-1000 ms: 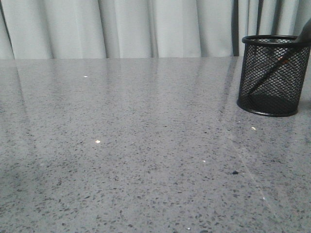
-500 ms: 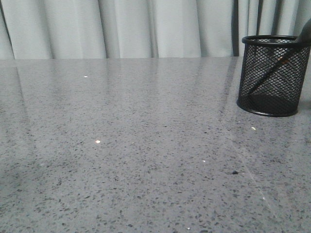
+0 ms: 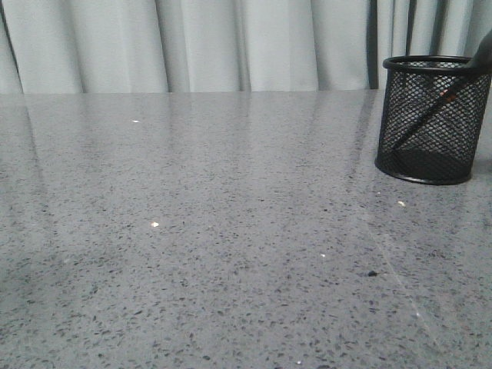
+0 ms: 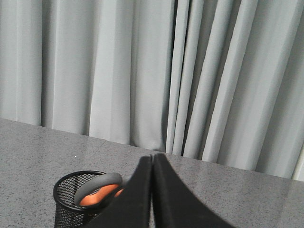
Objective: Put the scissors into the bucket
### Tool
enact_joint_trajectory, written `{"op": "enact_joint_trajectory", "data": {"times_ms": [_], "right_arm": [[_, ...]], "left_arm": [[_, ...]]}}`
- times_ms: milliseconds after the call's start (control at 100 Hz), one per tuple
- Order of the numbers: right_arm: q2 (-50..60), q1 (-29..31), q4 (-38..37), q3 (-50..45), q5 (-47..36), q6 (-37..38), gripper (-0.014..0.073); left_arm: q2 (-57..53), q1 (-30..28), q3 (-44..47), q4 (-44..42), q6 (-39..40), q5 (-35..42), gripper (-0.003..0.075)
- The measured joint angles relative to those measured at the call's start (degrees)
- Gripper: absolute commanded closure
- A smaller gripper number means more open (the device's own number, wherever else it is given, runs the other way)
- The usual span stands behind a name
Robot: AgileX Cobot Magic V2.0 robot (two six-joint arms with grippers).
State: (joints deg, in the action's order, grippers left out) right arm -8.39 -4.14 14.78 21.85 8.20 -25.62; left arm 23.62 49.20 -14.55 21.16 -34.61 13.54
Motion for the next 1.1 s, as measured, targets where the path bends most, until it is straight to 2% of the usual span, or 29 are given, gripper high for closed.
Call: {"op": "enact_joint_trajectory", "data": {"times_ms": [120,250,360,460,630,790,1100], "right_arm": [[0.0,0.0,0.0,0.0,0.0,0.0,0.0638],[0.0,0.0,0.0,0.0,0.0,0.0,0.0638],[0.0,0.0,0.0,-0.13,0.0,0.0,0.0638],[0.0,0.0,0.0,-0.13,0.0,0.0,0.0638],[0.0,0.0,0.0,-0.13,0.0,0.0,0.0638],[0.0,0.0,0.0,-0.13,0.0,0.0,0.0638],[0.0,0.0,0.0,-0.13,0.0,0.0,0.0638]], "left_arm": [[0.0,0.0,0.12,-0.11,-0.24,0.0,0.074],[-0.5,-0.52,1.49,-0.5,-5.31,2.48,0.074],[-1.2,-1.88,3.11,-0.6,-6.07,4.75,0.0739],[-3.15,-4.78,6.55,-0.86,-2.44,8.03,0.074],[-8.43,-13.9,14.36,-7.52,10.2,9.87,0.074],[-14.83,-22.24,14.55,-9.72,17.24,2.97,0.074],[-23.73,-35.93,14.55,-10.44,18.46,-19.77,0.074]]}}
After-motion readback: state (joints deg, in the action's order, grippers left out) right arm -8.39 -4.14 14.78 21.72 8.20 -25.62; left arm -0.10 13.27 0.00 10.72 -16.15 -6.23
